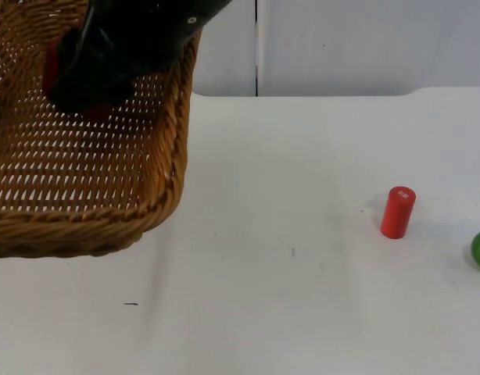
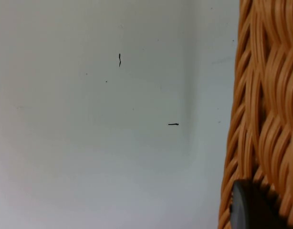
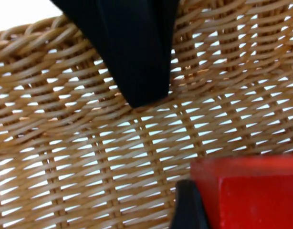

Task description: Pick up the basket with the left hand and place the object to the left of the red cylinder into the basket with the right hand.

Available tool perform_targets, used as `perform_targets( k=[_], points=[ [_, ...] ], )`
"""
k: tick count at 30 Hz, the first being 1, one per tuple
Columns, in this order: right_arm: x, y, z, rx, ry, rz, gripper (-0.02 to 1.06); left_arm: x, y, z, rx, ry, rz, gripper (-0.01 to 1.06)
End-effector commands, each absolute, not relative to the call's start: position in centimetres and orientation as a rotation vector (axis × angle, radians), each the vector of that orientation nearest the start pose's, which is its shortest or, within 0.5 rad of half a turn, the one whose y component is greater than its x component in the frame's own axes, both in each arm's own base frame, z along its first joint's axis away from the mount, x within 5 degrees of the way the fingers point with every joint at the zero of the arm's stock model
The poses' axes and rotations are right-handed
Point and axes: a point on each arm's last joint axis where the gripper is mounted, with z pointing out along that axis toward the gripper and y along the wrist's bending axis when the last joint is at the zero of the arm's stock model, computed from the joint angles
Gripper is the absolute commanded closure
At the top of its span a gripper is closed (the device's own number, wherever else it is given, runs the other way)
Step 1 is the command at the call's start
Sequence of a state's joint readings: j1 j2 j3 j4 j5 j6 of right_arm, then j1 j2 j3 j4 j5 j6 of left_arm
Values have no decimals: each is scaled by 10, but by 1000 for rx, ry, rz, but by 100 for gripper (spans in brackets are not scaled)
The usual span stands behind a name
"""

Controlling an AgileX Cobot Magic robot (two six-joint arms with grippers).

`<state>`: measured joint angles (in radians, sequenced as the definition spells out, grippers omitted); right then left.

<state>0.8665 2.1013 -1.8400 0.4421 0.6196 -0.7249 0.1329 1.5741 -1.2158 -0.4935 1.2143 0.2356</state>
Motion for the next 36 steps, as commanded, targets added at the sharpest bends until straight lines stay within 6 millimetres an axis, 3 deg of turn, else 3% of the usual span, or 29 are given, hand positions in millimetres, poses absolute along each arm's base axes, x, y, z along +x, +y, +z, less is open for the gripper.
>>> perform_targets(
  k=[1,3,6,7,9,11,18,27,36],
  points=[
    [300,389,271,-1438,1838,555,104,299,-4,281,-76,2888,-696,105],
    [300,389,270,-1440,1839,555,99,299,-4,281,-76,2888,-696,105],
    [300,389,270,-1440,1838,554,81,299,-4,281,-76,2888,-696,105],
    [300,389,270,-1440,1838,554,81,299,-4,281,-76,2888,-696,105],
    [300,389,270,-1440,1838,554,61,299,-4,281,-76,2888,-696,105],
    [301,390,271,-1429,1841,556,48,299,-4,281,-76,2888,-696,105],
    [300,387,277,-1410,1844,554,26,299,-4,281,-76,2888,-696,105],
    [291,374,307,-1448,1810,520,26,299,-4,281,-76,2888,-696,105],
    [295,344,326,-1429,1917,560,26,299,-4,281,-76,2888,-696,105]
  ],
)
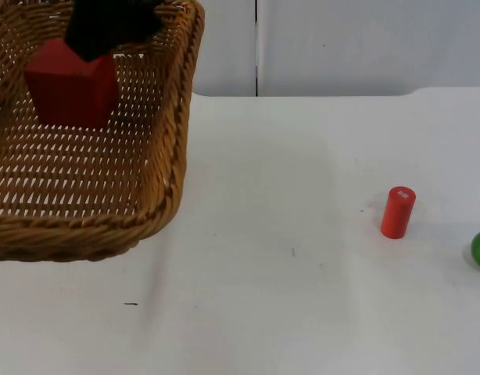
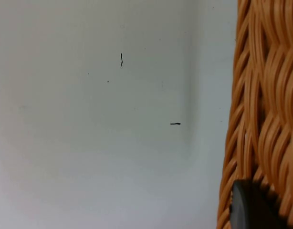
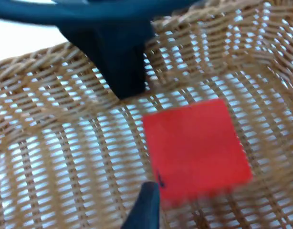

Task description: Pick up the basket with the left hand and place the object to the left of the red cylinder into the basket with the right hand.

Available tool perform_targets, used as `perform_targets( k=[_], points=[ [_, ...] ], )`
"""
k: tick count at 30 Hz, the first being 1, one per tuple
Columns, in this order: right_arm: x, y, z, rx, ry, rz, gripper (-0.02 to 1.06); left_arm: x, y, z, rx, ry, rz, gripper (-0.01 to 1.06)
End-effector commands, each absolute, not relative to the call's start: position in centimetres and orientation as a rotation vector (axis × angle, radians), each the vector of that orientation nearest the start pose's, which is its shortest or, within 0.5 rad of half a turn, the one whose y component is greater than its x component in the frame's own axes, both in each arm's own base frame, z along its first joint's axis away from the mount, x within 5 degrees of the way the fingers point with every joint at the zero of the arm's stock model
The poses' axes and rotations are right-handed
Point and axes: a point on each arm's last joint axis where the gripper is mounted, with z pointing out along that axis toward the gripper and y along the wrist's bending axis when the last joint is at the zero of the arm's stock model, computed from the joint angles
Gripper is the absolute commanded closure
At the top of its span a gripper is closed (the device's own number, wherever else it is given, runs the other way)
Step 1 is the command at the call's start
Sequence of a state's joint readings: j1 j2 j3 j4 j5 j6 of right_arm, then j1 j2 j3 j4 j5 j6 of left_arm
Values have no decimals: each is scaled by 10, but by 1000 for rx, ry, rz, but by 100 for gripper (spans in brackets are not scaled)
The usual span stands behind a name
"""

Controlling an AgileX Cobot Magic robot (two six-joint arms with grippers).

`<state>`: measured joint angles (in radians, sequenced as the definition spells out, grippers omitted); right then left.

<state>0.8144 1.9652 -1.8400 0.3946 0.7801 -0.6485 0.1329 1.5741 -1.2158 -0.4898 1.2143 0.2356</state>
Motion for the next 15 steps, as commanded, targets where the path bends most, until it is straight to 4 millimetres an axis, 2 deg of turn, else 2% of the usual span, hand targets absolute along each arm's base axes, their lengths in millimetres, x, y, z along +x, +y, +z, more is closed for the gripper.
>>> perform_targets(
  k=[1,10,15],
  points=[
    [295,341,328,-1432,1925,560,26,299,-4,281,-76,2888,-696,105],
    [296,323,337,-1415,1985,574,26,299,-3,281,-58,2895,-674,105],
    [283,306,343,-1330,1946,556,26,299,-3,281,-59,2893,-677,105]
  ],
)
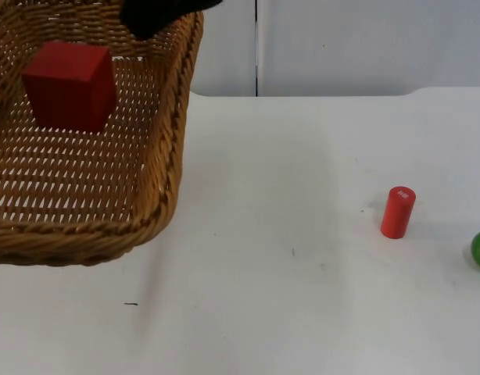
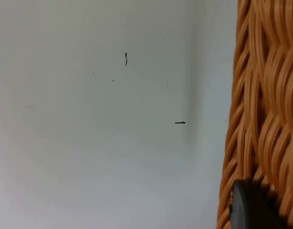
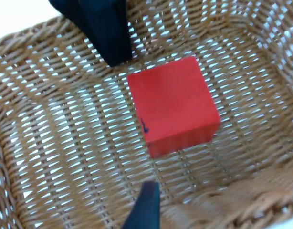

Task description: Pick up the basket with the left hand and place the object to the left of the red cylinder into the basket with the right hand.

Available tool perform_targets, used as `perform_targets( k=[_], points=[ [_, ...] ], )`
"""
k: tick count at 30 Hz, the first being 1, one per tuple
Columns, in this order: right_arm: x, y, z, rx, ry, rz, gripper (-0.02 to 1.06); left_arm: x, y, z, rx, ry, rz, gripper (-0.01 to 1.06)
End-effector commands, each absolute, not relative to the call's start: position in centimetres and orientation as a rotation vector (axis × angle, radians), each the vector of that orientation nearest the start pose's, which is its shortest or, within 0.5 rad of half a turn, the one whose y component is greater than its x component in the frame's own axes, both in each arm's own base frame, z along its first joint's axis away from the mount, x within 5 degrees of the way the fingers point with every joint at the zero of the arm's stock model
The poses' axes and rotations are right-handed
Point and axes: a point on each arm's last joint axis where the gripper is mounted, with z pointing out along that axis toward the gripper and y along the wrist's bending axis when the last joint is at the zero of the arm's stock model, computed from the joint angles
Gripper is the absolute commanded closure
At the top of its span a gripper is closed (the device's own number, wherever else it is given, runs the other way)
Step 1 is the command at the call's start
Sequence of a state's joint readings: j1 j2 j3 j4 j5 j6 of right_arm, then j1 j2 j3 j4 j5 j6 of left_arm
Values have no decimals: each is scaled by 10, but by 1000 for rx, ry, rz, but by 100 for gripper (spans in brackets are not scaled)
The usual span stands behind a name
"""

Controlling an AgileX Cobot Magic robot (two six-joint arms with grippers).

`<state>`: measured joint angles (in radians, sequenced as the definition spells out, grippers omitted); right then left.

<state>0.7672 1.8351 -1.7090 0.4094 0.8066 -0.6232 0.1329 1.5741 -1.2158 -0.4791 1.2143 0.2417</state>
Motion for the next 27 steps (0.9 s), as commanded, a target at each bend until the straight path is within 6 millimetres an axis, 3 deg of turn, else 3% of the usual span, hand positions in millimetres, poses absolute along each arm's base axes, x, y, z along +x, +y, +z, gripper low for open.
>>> perform_targets(
  k=[1,3,10,15,27],
  points=[
    [276,299,347,-1311,1933,551,26,299,-3,281,-57,2893,-677,105],
    [264,285,340,-1286,1938,535,26,299,-3,281,-46,2892,-676,105],
    [223,238,352,-1164,1845,502,26,299,-3,281,-30,2890,-674,105],
    [207,220,363,-1163,1797,469,26,299,-3,281,-17,2887,-674,105],
    [194,208,382,-1124,1766,488,26,299,-3,281,11,2885,-668,105]
  ],
)
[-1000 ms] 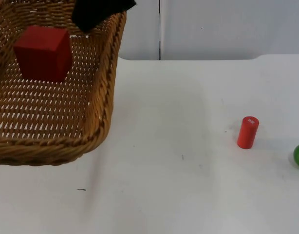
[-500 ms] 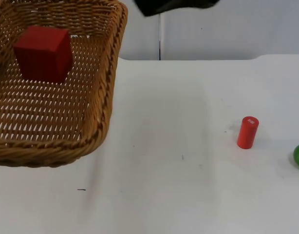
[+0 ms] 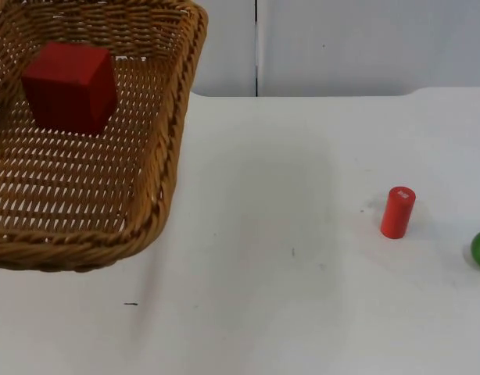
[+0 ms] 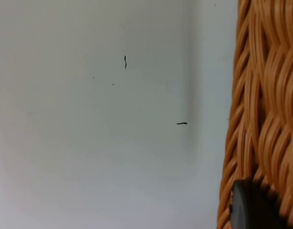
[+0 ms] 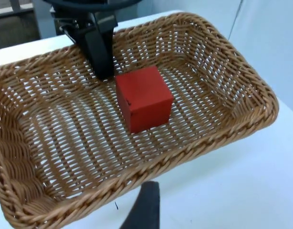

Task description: Pick up the basket with the left hand and place the object to the left of the red cylinder into the basket with the right hand.

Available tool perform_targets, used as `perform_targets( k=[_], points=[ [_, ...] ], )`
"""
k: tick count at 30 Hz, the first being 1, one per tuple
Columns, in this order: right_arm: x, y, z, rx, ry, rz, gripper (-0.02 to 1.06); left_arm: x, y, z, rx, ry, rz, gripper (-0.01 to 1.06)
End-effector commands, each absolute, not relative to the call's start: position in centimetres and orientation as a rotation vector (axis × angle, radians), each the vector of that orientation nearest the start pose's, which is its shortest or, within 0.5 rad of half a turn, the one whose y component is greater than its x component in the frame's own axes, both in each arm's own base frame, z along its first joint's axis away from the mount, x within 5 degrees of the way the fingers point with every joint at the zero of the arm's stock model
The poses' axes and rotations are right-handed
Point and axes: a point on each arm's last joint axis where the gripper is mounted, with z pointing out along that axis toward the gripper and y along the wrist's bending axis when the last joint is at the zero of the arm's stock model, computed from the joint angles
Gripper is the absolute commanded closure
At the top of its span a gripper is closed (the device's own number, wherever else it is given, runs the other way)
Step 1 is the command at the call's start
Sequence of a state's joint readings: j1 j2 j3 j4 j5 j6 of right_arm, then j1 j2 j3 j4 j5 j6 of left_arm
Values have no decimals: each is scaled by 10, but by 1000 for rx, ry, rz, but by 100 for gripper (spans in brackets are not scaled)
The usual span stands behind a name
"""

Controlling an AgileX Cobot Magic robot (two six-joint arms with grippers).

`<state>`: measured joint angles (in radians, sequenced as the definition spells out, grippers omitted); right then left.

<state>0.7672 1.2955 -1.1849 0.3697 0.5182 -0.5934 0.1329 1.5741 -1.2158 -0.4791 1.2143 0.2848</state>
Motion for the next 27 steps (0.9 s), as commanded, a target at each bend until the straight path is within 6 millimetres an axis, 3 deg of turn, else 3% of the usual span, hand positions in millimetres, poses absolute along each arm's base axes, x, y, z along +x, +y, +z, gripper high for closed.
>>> perform_targets(
  k=[1,11,27],
  points=[
    [193,207,384,-1117,1756,489,26,299,-3,281,17,2884,-667,105],
    [190,204,392,-1089,1723,495,26,303,-3,273,25,2900,-692,105],
    [189,203,389,-1103,1751,503,26,342,-9,211,31,2881,-915,105]
  ],
)
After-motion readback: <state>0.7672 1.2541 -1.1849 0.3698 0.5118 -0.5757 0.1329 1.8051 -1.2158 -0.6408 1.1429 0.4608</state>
